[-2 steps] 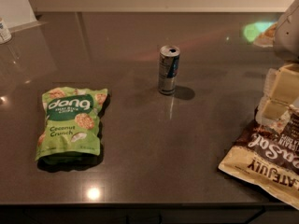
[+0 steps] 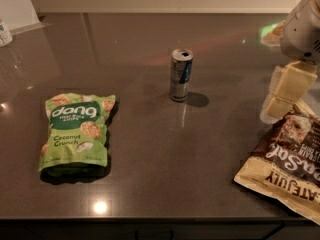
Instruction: Pick redbull can
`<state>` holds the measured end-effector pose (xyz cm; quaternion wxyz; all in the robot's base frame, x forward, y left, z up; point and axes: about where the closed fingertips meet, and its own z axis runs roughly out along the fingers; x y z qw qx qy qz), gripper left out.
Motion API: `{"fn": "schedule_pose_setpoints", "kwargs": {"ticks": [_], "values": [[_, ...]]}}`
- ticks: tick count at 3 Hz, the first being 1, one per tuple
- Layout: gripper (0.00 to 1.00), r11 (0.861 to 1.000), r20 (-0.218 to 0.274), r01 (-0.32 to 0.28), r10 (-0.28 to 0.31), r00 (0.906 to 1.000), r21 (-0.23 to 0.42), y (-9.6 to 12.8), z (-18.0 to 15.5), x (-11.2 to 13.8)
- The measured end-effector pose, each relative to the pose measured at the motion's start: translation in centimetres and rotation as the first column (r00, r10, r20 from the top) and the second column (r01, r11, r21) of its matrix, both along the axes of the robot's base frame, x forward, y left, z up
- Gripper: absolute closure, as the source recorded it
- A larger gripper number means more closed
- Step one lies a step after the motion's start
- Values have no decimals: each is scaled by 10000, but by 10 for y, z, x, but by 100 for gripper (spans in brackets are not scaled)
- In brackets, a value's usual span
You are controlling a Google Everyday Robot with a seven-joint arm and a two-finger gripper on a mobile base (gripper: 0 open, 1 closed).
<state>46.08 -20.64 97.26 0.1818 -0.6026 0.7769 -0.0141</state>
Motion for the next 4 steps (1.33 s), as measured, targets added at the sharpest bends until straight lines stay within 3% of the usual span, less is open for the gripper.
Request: {"fn": "schedule_pose_setpoints", "kwargs": {"ticks": [1,2,3,4], "values": [[0,9945,87,28,-37,10000,1048,11,-12,36],[0,9740,383,-207,124,9992,2255,37,-26,82],[0,9445,495,-365,215,9985,3264,59,-35,107],[0,8973,539,-464,253,9982,4389,84,-52,126]]}}
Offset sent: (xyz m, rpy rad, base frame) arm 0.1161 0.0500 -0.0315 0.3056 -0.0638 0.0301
